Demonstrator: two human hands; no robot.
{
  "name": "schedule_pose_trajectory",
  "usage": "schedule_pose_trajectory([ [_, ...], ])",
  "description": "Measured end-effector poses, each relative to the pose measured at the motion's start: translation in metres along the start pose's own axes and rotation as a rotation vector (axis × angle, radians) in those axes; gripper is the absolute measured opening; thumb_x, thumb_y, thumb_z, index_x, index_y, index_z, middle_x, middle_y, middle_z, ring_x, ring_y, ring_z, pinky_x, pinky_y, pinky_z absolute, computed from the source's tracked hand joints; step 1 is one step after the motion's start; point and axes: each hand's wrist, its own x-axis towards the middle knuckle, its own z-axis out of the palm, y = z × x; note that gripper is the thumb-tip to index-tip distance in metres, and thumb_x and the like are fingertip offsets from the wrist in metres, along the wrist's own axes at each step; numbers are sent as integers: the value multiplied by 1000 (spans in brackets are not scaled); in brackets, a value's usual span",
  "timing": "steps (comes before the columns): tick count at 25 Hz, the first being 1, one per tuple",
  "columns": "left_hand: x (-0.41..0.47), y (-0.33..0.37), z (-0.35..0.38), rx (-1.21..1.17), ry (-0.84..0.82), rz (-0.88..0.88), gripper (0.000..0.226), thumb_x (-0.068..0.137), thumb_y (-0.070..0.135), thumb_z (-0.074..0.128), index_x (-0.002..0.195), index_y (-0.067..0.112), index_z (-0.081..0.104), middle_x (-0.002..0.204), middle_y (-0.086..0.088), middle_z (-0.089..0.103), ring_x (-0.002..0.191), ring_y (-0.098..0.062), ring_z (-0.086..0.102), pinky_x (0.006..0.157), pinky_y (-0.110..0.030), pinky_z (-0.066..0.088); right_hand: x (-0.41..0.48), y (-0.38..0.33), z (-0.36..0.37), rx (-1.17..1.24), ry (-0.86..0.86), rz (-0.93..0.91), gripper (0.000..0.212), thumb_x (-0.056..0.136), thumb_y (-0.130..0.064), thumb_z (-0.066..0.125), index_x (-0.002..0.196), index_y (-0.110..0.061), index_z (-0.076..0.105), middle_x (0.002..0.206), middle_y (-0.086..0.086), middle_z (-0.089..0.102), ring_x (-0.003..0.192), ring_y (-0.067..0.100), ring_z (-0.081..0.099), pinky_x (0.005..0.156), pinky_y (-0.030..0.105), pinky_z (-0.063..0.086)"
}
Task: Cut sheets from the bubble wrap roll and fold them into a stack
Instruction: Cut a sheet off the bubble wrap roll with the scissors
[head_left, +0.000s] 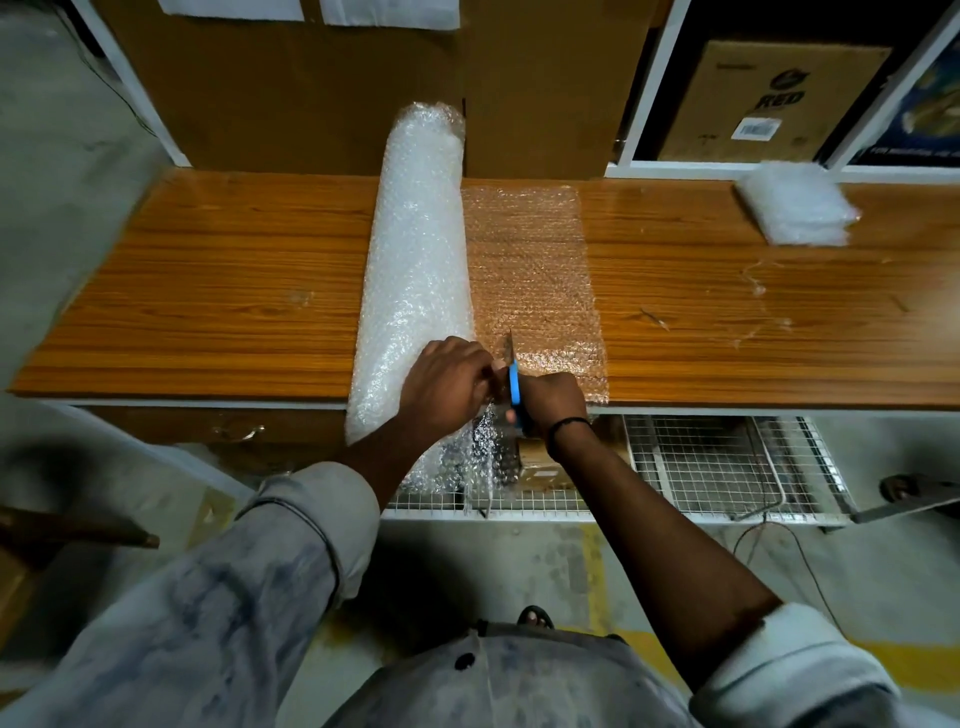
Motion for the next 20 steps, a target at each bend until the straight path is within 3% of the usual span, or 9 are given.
schedule_pose_trajectory([
  [5,0,1,-1,-27,-9,-13,9,89,24,67,96,18,65,97,0,67,100,-26,58,91,-40,39,7,-11,0,-11,31,25,55,60,-50,79,86,-1,75,82,19,76,68,32,74,54,38,57],
  [8,-1,2,-1,-72,-5,-20,8,92,28,68,94,22,66,97,3,66,100,-23,56,91,-40,38,14,-13,2,-3,34,5,86,36,-63,69,93,0,76,85,20,77,58,27,66,48,28,45],
  [10,-1,1,-1,-77,0,-17,9,93,31,68,94,22,66,97,5,66,100,-22,56,91,-38,37,20,-12,2,17,39,1,98,34,-64,73,105,3,75,82,18,77,49,22,64,42,22,42],
  [14,1,1,0,-67,-6,-22,11,94,34,68,94,23,65,97,6,66,101,-21,56,92,-37,37,21,-16,-1,22,31,29,59,63,-53,86,88,0,77,78,18,77,53,23,67,46,27,46],
  [20,1,2,0,-68,-3,-22,12,93,35,68,95,24,64,95,9,64,98,-19,55,89,-35,35,35,-23,-1,-38,44,13,57,66,-57,87,83,-4,75,75,13,76,61,26,72,51,33,56],
])
